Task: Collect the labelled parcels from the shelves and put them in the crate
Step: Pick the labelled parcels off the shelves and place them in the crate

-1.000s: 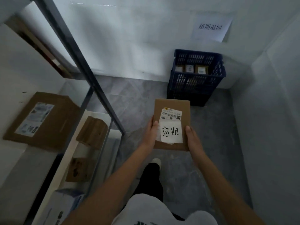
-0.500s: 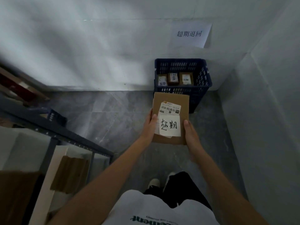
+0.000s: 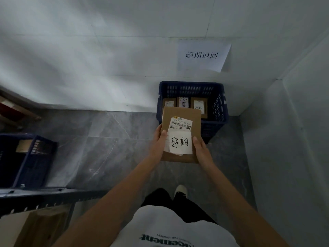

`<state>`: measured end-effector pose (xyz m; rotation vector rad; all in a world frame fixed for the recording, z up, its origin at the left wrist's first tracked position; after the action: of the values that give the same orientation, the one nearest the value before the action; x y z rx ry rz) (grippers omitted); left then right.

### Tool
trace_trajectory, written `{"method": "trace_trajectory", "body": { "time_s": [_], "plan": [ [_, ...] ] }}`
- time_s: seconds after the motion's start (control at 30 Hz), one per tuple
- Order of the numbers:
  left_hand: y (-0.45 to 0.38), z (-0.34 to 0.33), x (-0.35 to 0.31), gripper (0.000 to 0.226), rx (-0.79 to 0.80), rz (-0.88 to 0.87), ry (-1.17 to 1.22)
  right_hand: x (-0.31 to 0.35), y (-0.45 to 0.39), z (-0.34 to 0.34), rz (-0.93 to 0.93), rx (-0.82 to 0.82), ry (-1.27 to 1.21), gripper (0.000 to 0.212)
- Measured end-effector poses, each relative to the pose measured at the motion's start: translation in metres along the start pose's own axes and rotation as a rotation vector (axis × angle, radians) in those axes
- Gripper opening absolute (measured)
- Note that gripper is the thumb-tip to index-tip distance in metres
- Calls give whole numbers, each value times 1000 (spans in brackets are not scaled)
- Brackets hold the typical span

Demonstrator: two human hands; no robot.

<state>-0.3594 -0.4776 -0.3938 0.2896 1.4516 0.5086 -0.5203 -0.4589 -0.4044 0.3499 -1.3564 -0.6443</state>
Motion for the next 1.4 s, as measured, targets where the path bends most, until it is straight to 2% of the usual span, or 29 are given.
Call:
{"method": "trace_trajectory", "body": {
  "time_s": [0.2,0.63,0.83,0.97,1.13,1.4],
  "plan": [
    [-60,-20,-14,44,-9,54,-34,20,-63,2,-87,35,32,54],
    [-235,-40,-52,47,19,269,1,81,-222,-38,-246,82,-85,53],
    [-305,-55,-46,45,-20,368,-40,72,-297,-58,-356,45,-42,65],
    [-349,-68,-24,45,-55,405,-74,61,-342,-66,-372,63,-28,57],
    [-433,-81,13,46,-83,368,-171,35,-427,-82,-352,106,37,57],
    [-520,-80,59,52,-119,207,-409,-15,-533,-121,-367,218,51,63]
  ]
}}
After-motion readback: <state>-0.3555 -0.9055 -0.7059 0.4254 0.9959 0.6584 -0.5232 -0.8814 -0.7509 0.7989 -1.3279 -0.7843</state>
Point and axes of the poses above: each hand's wrist, its own y-axis away from the middle knuckle, its own z-axis out of the back of the hand, x = y × z, the point moved 3 cm from there along -y, towards the middle knuckle, and after that the axes turned 4 degrees about -x, right-handed, at the moved point
